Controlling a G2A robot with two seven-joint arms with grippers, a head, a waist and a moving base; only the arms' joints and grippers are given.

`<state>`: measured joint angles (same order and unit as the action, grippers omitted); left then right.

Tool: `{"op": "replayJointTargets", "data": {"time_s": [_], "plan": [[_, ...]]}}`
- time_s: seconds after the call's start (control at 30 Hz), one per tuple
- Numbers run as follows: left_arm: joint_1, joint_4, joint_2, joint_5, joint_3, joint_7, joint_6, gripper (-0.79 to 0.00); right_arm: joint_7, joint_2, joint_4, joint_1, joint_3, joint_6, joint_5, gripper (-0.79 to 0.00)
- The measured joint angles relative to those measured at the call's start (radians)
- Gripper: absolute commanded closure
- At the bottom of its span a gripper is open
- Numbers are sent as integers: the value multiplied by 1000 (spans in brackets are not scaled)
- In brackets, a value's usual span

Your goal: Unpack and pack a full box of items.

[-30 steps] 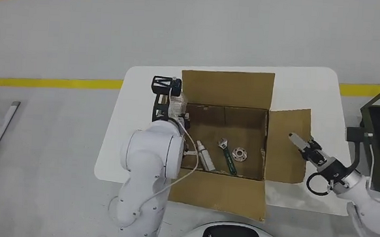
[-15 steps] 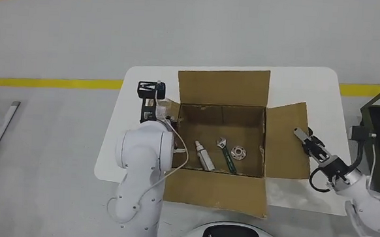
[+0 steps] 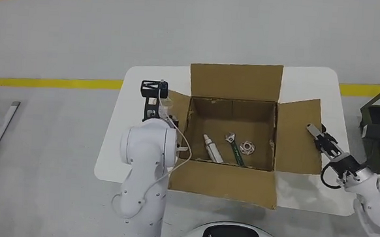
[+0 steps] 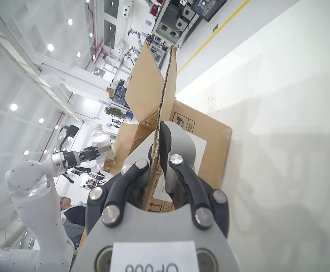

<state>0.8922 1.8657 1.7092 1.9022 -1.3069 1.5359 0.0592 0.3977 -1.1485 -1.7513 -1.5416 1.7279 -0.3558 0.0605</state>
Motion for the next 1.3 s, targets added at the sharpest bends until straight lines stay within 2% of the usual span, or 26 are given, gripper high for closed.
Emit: {"op": "replayJointTargets", "data": {"time_s": [0.27, 0.3, 0.33, 0.37, 0.53, 0.83, 0.97, 1.1, 1.3], "plan": [[-7, -52, 16, 8, -17, 0, 18, 0, 0, 4, 3, 4, 17, -11, 34, 0], [-7, -42, 20, -11, -24, 0, 29, 0, -3, 5, 1, 5, 20, -16, 52, -148], [-7, -29, 23, -45, -35, 0, 42, 0, -8, 5, 0, 6, 21, -17, 66, -425], [-7, -14, 25, -96, -49, 0, 46, 0, -14, 5, -3, 5, 20, -15, 72, -785], [7, 20, 25, -117, -72, 0, 29, 0, -37, 5, -28, -2, 20, -13, 101, -785], [33, 165, 34, -83, -85, 0, 1, 0, -112, 4, -86, -22, 54, 3, 135, -785], [34, 203, 36, -3, -122, 0, -36, 0, -142, 5, -112, -28, 81, 5, 143, -785], [48, 207, 40, 81, -162, 0, -67, 0, -193, 5, -166, -42, 107, 2, 216, -785], [112, 141, 55, 234, -180, 0, -150, 0, -232, 1, -232, -68, 107, 19, 268, -785]]}}
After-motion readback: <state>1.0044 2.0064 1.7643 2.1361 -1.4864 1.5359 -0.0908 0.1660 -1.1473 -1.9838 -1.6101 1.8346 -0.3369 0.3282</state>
